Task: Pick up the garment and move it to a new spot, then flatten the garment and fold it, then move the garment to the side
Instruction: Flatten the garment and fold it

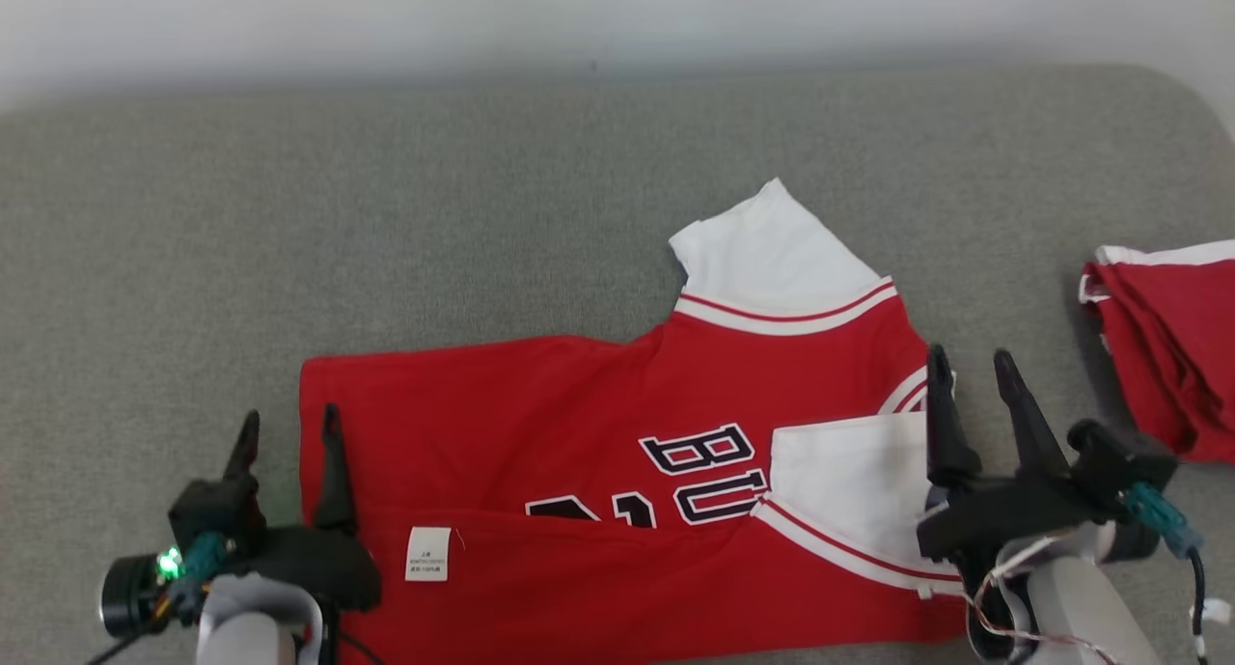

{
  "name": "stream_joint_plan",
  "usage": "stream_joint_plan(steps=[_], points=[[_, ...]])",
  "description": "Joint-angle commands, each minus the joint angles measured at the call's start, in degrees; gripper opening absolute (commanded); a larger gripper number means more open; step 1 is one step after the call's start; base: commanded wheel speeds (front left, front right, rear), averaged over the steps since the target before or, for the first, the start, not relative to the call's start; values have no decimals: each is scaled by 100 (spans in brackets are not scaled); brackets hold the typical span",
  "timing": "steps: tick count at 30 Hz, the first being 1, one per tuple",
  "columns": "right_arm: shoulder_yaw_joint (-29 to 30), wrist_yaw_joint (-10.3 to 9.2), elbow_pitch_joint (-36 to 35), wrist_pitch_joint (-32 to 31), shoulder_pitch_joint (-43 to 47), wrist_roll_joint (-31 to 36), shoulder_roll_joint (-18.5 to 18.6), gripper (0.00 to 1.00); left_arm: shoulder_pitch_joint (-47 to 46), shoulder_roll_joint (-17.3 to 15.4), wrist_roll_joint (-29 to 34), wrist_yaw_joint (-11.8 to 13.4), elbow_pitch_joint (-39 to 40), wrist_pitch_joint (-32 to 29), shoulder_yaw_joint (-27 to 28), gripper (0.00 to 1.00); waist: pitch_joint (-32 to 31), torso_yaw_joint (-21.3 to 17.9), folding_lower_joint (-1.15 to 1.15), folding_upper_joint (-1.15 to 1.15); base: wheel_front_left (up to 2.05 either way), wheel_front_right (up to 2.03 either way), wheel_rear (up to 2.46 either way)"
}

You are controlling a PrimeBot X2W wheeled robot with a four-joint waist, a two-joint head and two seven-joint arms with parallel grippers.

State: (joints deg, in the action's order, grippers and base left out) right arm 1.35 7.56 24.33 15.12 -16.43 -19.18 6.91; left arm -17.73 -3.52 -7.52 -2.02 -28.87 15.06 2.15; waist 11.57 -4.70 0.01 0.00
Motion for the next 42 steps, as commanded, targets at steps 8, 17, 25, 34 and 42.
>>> stream_joint_plan(steps=[8, 17, 25, 34, 42], points=[[-303, -17, -227, -2, -443, -190, -35, 100, -1110, -140, 88, 53, -1161, 14, 117, 100, 582, 5, -1, 0, 0, 0, 0], [-404, -17, -323, -2, -636, -264, 117, 100, -1713, -303, 64, -176, -1990, 14, 61, 82, 625, -5, -1, 0, 0, 0, 0], [-487, -17, -256, -2, -765, -190, 161, 100, -1951, -213, 98, -309, -2438, 11, -149, 71, 605, 68, -1, 0, 0, 0, 0], [-569, -17, -167, -2, -810, -165, 145, 100, -2242, -125, 93, -397, -2958, 4, -407, 47, 577, 136, -1, 0, 0, 0, 0], [-732, -18, 87, -2, -1226, -236, 386, 100, -2415, -163, 142, -375, -2975, 6, -555, 0, 673, 196, -1, 0, 0, 0, 0]])
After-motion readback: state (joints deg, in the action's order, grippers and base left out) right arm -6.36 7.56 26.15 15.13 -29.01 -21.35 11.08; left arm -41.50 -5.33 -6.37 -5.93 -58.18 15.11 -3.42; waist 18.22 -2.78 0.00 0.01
